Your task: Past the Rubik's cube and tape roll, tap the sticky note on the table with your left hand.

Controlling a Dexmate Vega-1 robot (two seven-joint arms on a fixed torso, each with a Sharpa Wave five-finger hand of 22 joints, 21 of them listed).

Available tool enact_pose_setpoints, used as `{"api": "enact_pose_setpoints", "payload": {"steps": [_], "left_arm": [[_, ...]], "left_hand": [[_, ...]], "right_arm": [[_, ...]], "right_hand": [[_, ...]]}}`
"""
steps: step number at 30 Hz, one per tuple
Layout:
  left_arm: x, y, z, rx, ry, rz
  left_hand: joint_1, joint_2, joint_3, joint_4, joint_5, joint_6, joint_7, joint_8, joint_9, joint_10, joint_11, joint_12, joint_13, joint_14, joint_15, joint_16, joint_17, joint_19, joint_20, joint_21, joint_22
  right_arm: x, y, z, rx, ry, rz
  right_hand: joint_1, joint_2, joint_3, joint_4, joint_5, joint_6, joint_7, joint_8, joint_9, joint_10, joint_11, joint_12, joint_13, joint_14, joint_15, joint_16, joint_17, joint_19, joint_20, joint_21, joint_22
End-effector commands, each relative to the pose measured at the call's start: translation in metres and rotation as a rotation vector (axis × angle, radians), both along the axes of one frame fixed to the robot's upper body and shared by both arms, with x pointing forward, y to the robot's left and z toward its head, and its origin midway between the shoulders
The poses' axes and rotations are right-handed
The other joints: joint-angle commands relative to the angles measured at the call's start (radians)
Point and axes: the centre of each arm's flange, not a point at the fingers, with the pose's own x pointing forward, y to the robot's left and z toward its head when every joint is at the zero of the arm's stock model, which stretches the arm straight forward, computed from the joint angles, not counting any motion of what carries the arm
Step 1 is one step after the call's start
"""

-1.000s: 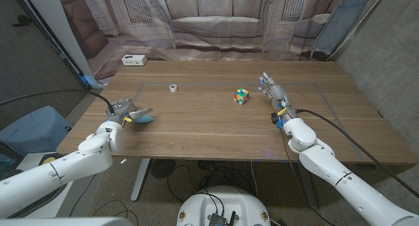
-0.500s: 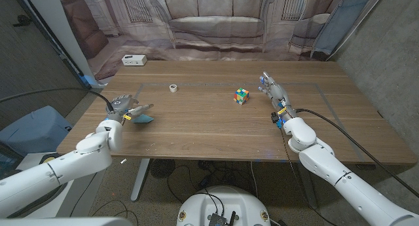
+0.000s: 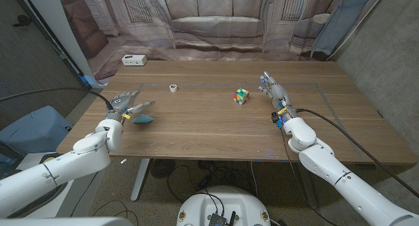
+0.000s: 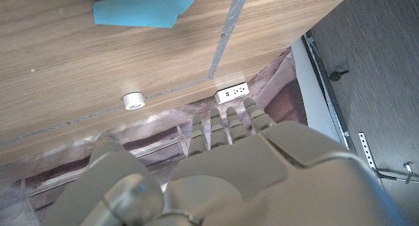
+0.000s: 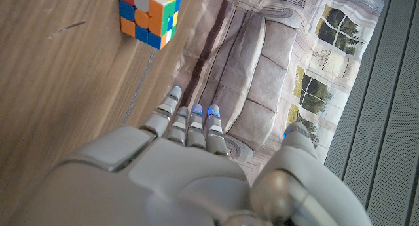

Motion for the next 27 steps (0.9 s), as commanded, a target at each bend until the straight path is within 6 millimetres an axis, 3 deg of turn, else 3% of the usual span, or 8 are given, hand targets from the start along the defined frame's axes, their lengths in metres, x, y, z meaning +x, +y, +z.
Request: {"api": "enact_pose_setpoints", "payload": {"steps": [1, 11, 27], "left_arm": [[-0.009, -0.008, 0.004, -0.105, -0.039, -0.089], [-0.012, -0.018, 0.007, -0.245, -0.079, -0.243], [-0.021, -0.032, 0.015, -0.320, -0.095, -0.382]], "left_hand": [[-0.006, -0.009, 0.000, -0.001, 0.002, 0.011, 0.010, 0.014, 0.003, 0.003, 0.004, 0.000, 0.005, 0.004, 0.002, 0.005, 0.002, 0.000, 0.006, 0.008, 0.005], [-0.013, -0.011, -0.004, 0.000, 0.000, 0.072, 0.028, 0.040, 0.002, 0.038, 0.014, 0.013, 0.005, 0.013, 0.006, 0.008, 0.002, 0.009, 0.006, 0.011, 0.005], [-0.019, -0.013, -0.008, 0.003, 0.000, 0.100, 0.049, 0.045, 0.002, 0.066, 0.024, 0.022, 0.004, 0.031, 0.004, 0.013, 0.002, 0.015, 0.002, 0.011, 0.005]], "right_arm": [[-0.001, -0.001, -0.001, 0.011, -0.010, 0.002], [-0.003, -0.001, 0.002, 0.011, -0.032, 0.017], [-0.004, 0.003, -0.004, 0.014, -0.041, 0.031]], "right_hand": [[0.001, 0.008, -0.005, -0.001, 0.004, 0.012, -0.002, 0.000, 0.002, 0.009, 0.001, 0.003, 0.006, 0.006, -0.001, 0.005, 0.003, 0.005, 0.008, 0.006, 0.004], [0.001, 0.009, -0.005, 0.000, 0.004, 0.011, -0.002, 0.000, 0.002, 0.008, 0.002, 0.003, 0.005, 0.014, 0.000, 0.008, 0.004, 0.017, 0.002, 0.010, 0.004], [0.001, 0.008, -0.005, -0.001, 0.004, 0.010, 0.000, 0.000, 0.002, 0.009, 0.003, 0.003, 0.005, 0.015, -0.001, 0.008, 0.004, 0.018, -0.001, 0.010, 0.004]]}}
